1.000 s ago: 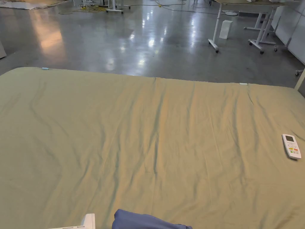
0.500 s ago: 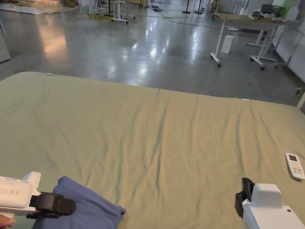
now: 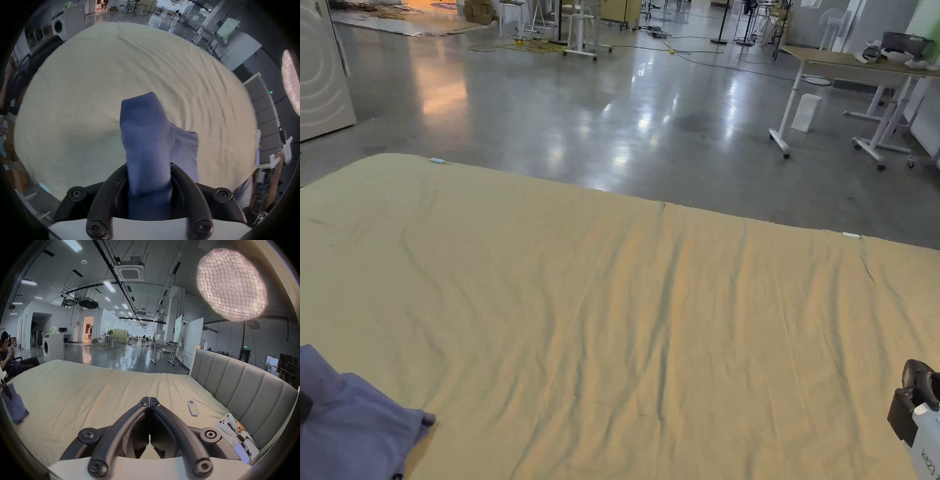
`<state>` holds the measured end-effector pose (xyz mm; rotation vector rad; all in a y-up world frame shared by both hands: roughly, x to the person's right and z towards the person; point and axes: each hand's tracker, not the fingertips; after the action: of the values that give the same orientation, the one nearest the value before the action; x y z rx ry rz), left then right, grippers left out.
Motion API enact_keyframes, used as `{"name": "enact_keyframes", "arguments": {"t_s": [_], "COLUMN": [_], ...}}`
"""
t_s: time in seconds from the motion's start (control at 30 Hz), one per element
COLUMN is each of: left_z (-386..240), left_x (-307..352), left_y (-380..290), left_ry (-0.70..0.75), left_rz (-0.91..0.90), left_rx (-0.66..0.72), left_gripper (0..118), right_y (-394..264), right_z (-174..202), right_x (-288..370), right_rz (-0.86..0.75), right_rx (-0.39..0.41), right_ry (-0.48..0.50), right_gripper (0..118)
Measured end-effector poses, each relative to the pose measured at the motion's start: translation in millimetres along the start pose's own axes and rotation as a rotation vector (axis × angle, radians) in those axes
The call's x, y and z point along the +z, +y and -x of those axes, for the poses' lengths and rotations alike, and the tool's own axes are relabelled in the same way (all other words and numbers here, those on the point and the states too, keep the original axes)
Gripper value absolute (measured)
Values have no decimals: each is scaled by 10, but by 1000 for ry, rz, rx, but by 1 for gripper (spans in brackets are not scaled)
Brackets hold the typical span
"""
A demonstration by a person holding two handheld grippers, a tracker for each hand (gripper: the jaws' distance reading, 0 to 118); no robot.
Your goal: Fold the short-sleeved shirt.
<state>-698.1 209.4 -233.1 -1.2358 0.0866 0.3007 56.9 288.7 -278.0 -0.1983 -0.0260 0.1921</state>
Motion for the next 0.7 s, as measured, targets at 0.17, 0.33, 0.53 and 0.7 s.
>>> {"name": "enact_keyframes", "arguments": {"t_s": [0.17,0.33,0.53,0.7], "left_z": [-158,-71,-381,-972], "left_x": [27,-29,45,-83], "left_y": [-112,-92,-166,-302], "left_ry": [78,291,393,353], "left_rz": [13,-2,-138,-334], "left_rx": [11,-40,-30,-79], "left_gripper": [33,54,62,62], "right_y": [-86,-132,-139,-155], "right_z": [95,129,142,147], "right_x": [-22,-38,-39,-15], "right_rz": [36,49,43,37], "right_rx": [5,4,-3,-16], "right_ry": [17,36,58,72], "right_gripper": [0,0,0,0]}}
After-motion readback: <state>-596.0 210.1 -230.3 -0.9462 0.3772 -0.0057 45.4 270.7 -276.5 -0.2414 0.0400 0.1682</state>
